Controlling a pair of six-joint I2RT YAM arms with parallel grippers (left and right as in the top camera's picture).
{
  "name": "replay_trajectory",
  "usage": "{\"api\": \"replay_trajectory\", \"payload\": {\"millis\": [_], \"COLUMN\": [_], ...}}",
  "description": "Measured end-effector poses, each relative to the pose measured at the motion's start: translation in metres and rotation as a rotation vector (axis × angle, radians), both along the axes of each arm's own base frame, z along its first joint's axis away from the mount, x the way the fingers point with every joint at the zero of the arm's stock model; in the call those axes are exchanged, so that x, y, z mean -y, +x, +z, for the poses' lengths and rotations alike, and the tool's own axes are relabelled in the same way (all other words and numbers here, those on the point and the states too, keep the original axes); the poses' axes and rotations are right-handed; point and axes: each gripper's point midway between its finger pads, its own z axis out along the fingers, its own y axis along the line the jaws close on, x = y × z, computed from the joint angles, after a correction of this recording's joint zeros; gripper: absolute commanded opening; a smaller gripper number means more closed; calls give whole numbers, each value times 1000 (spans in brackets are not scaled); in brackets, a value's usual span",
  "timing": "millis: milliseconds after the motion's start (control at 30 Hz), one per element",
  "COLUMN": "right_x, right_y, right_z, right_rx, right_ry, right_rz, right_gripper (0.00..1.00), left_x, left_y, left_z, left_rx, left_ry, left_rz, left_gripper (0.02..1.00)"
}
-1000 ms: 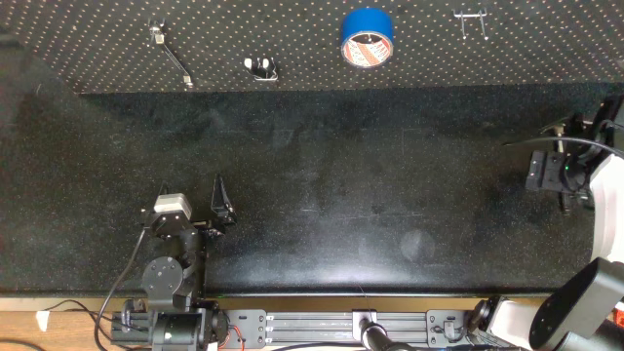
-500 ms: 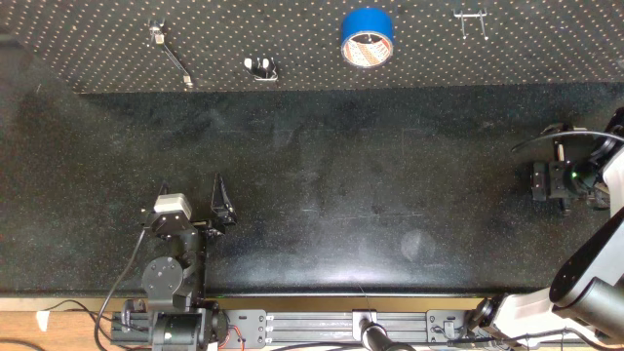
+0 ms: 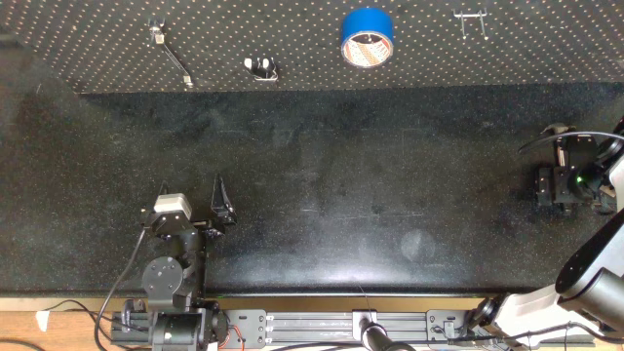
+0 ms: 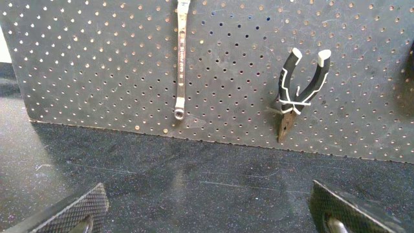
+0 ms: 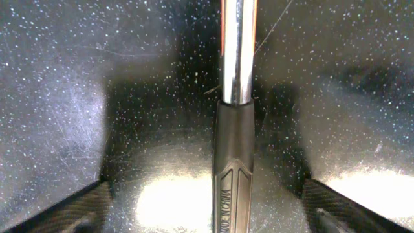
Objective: Place Tools Onto Pegboard
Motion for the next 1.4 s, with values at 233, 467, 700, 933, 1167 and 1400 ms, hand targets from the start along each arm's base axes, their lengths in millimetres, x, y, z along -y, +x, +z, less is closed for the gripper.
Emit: {"api": "replay_trajectory", "payload": {"millis": [233, 467, 700, 933, 1167, 1400], "right_x": [7, 3, -143, -206, -206, -205], "right_y": [7, 27, 67, 104, 119, 125], "right_z": [1, 92, 265, 239, 201, 178], "right_rx": [21, 332, 956, 906, 802, 735], "right_ry": [-26, -101, -6, 112, 126, 130], "right_rz": [7, -170, 50, 204, 191, 182], "right_gripper": [75, 73, 75, 73, 73, 75], "left_x": [0, 0, 0, 1, 1, 1], "left_y": [0, 0, 0, 0, 0, 0], "left_z": [0, 0, 0, 0, 0, 0], "left_rx": [0, 0, 1, 1, 1, 1], "left_ry": [0, 0, 0, 0, 0, 0], "left_rz": [0, 0, -1, -3, -3, -3], "left_gripper": [996, 996, 996, 996, 996, 996]}}
